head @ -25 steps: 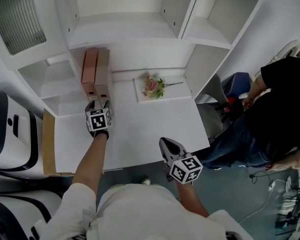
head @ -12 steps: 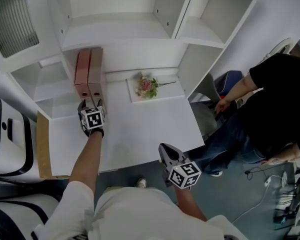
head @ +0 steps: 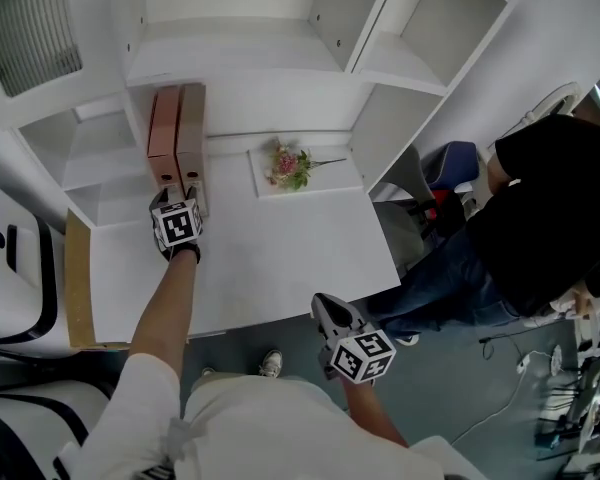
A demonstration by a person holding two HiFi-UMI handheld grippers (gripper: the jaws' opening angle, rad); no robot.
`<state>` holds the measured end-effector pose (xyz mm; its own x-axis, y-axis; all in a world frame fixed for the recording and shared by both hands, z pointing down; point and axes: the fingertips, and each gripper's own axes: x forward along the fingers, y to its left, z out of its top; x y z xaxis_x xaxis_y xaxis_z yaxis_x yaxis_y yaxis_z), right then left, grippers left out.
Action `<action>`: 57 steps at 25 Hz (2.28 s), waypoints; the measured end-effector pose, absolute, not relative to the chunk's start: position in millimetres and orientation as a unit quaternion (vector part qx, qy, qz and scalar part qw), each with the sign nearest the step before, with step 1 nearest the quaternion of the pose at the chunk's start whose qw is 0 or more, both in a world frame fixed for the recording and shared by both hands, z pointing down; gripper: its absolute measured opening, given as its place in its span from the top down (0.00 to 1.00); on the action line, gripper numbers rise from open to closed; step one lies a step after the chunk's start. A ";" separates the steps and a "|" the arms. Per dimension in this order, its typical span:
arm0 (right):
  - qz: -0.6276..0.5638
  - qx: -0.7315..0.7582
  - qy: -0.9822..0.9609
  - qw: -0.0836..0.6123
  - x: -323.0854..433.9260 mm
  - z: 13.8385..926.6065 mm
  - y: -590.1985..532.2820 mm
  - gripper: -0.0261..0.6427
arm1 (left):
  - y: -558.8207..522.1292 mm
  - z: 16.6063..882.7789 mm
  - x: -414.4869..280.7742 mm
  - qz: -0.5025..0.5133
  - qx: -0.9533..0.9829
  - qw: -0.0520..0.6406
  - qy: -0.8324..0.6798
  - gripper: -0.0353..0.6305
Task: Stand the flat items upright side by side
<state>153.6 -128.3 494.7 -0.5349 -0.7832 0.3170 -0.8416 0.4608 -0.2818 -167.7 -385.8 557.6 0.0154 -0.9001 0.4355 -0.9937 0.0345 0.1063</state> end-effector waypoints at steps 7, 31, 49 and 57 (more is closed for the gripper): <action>0.217 0.454 -0.862 0.060 133.0 493.8 -124.0 0.96 | -356.7 526.3 -156.3 0.053 0.725 0.196 -0.658 0.59; 0.246 0.267 -0.932 -0.005 -50.0 439.0 -159.8 0.96 | -142.1 427.9 -262.7 0.018 0.776 0.047 -0.629 0.92; 0.132 0.309 -0.942 -0.015 3.7 367.6 -165.5 0.96 | -103.3 343.8 -308.8 -0.029 0.740 -0.019 -0.671 0.92; 0.100 0.371 -0.923 -0.009 65.2 354.3 -175.8 0.96 | -69.0 315.1 -308.3 -0.041 0.705 -0.055 -0.706 0.92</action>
